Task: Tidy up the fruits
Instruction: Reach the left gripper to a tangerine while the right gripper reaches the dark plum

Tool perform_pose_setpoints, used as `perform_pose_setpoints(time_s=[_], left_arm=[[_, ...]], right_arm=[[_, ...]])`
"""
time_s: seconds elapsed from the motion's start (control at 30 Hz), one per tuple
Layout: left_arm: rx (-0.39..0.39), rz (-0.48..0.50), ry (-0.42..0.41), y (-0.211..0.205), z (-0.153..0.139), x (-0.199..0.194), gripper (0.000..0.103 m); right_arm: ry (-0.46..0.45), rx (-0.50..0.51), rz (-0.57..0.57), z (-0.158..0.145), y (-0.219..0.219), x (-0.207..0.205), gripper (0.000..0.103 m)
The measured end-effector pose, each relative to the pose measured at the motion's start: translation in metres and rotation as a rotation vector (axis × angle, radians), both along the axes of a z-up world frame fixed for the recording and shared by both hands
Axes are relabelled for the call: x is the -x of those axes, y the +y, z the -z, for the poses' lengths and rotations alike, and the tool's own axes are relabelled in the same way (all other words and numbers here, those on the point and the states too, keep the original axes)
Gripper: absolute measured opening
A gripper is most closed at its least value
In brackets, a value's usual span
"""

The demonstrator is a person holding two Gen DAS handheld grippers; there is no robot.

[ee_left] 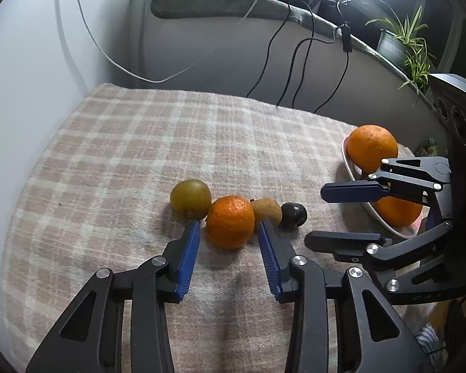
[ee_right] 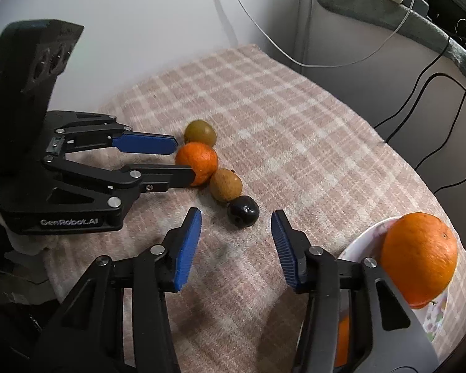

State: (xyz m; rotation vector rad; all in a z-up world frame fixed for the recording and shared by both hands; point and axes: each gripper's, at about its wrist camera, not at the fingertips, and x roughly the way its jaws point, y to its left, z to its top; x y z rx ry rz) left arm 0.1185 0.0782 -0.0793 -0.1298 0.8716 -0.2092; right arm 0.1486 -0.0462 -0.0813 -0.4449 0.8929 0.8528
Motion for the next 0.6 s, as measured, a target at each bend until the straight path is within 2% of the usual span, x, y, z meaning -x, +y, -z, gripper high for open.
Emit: perform_pose_setpoints(time_s=[0.47,0.6], left_arm=[[-0.008,0.009,0.016,-0.004,0.007,-0.008,0.033],[0.003,0.007,0.017,-0.002,0.007,-0.008,0.033]], right_arm=[[0.018,0.05,-0.007,0.017,0.013,-0.014,0.04],[0.023,0.059,-0.008,0.021,0.015,-0.018,0.033]])
